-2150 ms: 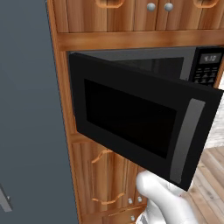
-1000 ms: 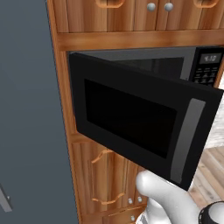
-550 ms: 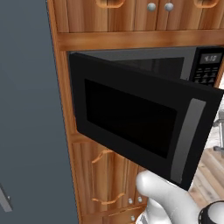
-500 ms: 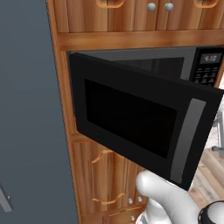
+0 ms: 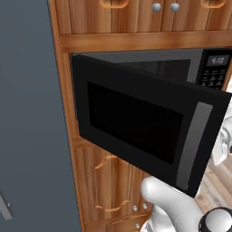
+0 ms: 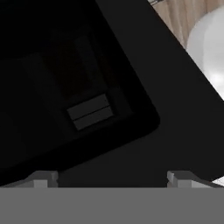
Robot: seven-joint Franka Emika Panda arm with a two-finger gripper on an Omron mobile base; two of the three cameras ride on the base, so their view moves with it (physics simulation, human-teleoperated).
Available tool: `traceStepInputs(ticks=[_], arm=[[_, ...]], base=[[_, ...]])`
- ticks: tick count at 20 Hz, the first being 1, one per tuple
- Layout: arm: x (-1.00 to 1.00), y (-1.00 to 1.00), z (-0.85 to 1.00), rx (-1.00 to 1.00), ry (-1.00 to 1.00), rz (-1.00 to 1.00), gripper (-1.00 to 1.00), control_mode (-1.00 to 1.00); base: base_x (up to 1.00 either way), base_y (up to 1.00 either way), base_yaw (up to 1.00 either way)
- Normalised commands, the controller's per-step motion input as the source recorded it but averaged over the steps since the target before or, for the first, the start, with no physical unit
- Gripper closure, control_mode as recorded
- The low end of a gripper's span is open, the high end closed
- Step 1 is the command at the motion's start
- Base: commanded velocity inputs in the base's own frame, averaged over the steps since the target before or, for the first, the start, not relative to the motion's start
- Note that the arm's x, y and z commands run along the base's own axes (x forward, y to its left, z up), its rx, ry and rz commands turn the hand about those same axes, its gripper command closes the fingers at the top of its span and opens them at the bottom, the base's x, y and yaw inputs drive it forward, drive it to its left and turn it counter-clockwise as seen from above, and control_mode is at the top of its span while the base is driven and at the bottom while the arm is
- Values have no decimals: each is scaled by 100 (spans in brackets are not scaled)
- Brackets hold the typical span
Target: Place the sponge inside the microwave to prepare for sanitizing.
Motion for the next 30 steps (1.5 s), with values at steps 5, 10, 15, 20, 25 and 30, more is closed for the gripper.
traceStepInputs(ticks=[5,10,15,20,25,30], arm=[[-12,66,0,0,-9,3,-100,-100],[-58,55,0,2,-14,0,-100,-100],[-100,66,0,5,-17,-2,-100,-100],[-100,95,0,3,-13,-14,-100,-100],[-100,100,-7,6,-12,-28,-100,-100],[-89,80,-17,1,-6,-35,-100,-100]], base=[[0,0,0],[0,0,0],[0,0,0],[0,0,0],[0,0,0],[0,0,0]])
